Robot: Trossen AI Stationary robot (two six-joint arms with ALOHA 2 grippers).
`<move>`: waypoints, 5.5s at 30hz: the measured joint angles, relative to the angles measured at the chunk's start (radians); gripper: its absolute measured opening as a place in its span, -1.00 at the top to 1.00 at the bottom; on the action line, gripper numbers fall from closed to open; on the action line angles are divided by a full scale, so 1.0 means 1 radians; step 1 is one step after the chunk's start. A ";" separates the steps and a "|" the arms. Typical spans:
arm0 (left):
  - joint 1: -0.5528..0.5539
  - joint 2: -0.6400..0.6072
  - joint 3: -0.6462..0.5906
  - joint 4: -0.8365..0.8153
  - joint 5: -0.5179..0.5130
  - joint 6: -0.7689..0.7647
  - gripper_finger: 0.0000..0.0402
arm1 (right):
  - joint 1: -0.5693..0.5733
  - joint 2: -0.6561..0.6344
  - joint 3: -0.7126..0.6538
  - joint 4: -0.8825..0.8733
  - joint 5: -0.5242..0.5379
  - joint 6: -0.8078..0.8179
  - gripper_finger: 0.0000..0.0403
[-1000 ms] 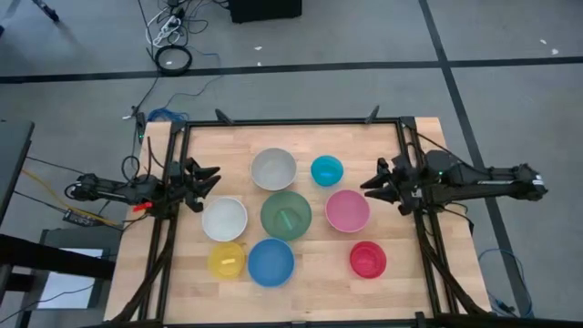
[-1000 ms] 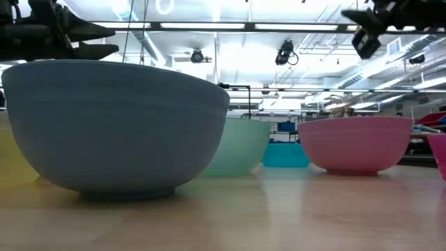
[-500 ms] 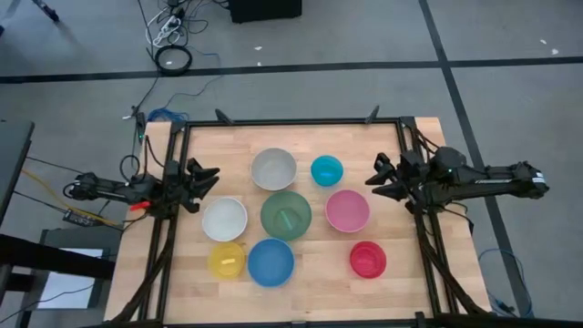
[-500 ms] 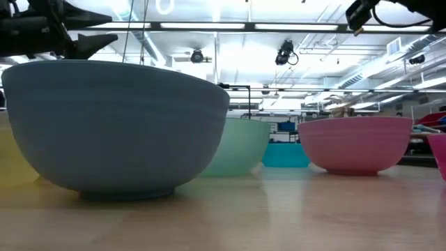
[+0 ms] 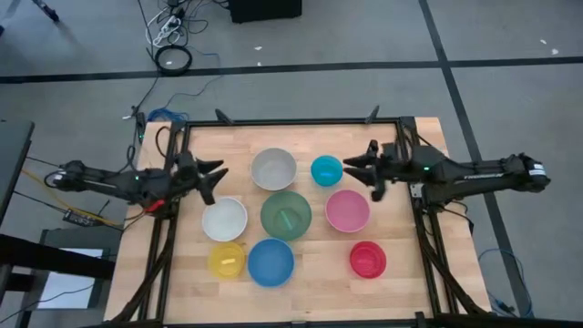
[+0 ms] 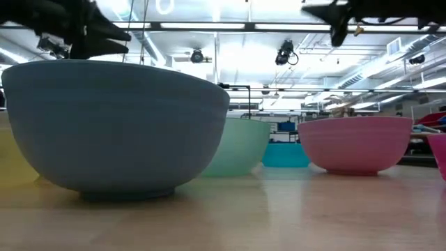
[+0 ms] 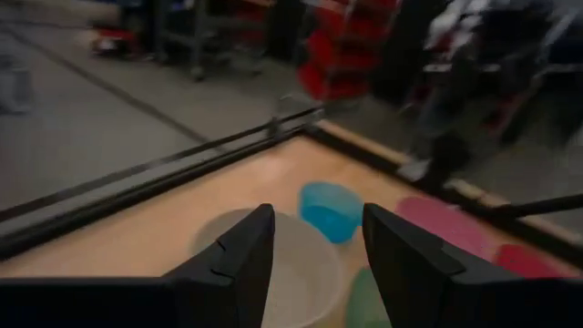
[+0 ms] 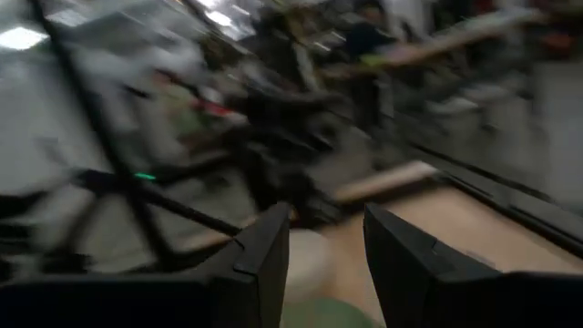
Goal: Nest bowls inside each other
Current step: Stack the gray bowl on top of the green bowl, then stack the pink bowl on top of the gray bowl
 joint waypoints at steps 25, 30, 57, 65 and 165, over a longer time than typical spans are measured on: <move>0.010 0.322 0.350 -0.606 -0.102 -0.299 0.12 | -0.193 0.888 0.822 -0.757 0.290 -0.049 0.14; 0.010 0.322 0.350 -0.596 -0.095 -0.299 0.12 | -0.266 0.984 0.924 -0.869 0.205 0.017 0.02; 0.010 0.321 0.350 -0.594 -0.132 -0.297 0.12 | -0.325 1.257 0.951 -0.736 -0.127 0.099 -0.07; 0.010 0.321 0.347 -0.589 -0.139 -0.296 0.12 | -0.324 1.263 0.950 -0.714 -0.114 0.112 0.22; 0.010 0.328 0.343 -0.610 -0.111 -0.300 0.12 | 0.020 0.966 0.945 -1.058 -0.006 0.103 0.27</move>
